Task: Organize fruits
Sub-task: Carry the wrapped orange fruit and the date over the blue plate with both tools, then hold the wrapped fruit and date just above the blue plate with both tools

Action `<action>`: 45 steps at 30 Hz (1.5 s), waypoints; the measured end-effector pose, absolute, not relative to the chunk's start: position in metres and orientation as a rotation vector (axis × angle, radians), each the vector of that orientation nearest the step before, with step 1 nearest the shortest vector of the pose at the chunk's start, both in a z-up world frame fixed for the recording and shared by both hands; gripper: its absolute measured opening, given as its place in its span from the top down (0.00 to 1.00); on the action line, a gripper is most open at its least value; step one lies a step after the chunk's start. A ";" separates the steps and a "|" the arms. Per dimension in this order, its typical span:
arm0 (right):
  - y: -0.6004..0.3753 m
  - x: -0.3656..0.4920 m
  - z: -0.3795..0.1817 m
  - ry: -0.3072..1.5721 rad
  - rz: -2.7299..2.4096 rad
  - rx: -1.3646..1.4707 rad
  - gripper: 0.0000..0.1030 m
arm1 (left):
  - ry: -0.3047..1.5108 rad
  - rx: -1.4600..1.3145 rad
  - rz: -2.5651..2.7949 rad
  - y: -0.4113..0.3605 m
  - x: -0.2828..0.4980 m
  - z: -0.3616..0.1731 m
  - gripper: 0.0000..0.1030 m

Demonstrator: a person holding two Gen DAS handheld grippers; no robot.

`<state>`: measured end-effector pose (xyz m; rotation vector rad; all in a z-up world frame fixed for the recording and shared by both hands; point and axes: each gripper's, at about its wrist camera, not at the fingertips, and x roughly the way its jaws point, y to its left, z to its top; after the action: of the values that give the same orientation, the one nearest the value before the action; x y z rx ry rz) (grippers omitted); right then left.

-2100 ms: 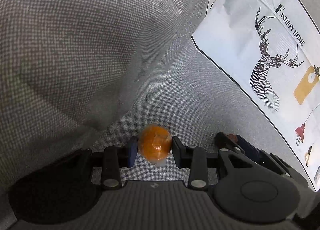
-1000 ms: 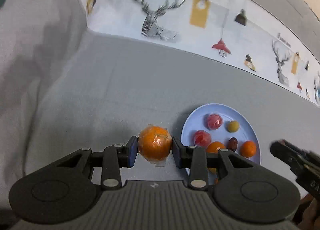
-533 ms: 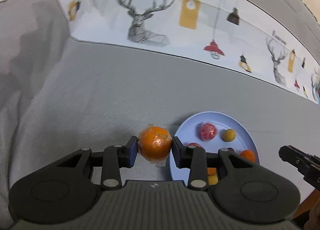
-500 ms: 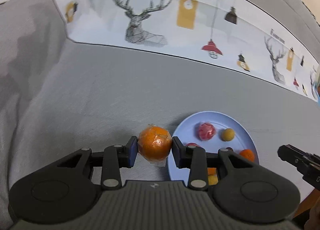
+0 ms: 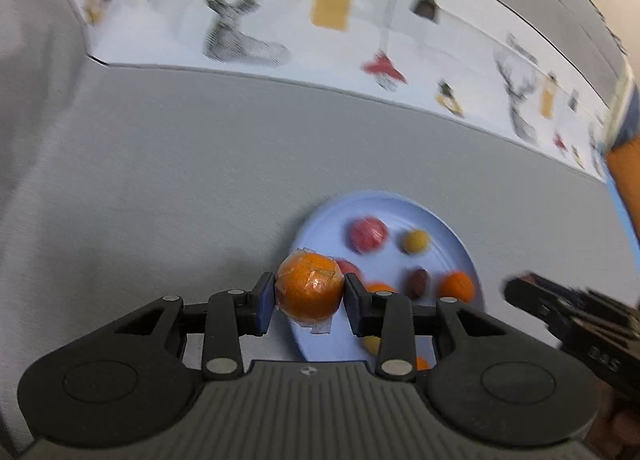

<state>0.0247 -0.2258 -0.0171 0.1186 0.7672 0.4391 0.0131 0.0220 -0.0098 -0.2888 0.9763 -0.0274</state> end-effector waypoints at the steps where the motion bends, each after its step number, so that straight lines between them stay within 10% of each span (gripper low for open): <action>1: -0.224 0.024 -0.018 0.770 0.443 0.114 0.68 | 0.991 -0.285 -0.054 0.019 0.013 -0.012 0.61; 45: -0.205 0.025 -0.027 0.794 0.464 0.041 0.68 | 1.037 -0.186 -0.117 -0.002 0.014 -0.024 0.61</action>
<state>0.0247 -0.2052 -0.0267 0.0414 0.7945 0.4636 0.0137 -0.0021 -0.0243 -0.1862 1.0374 -0.1166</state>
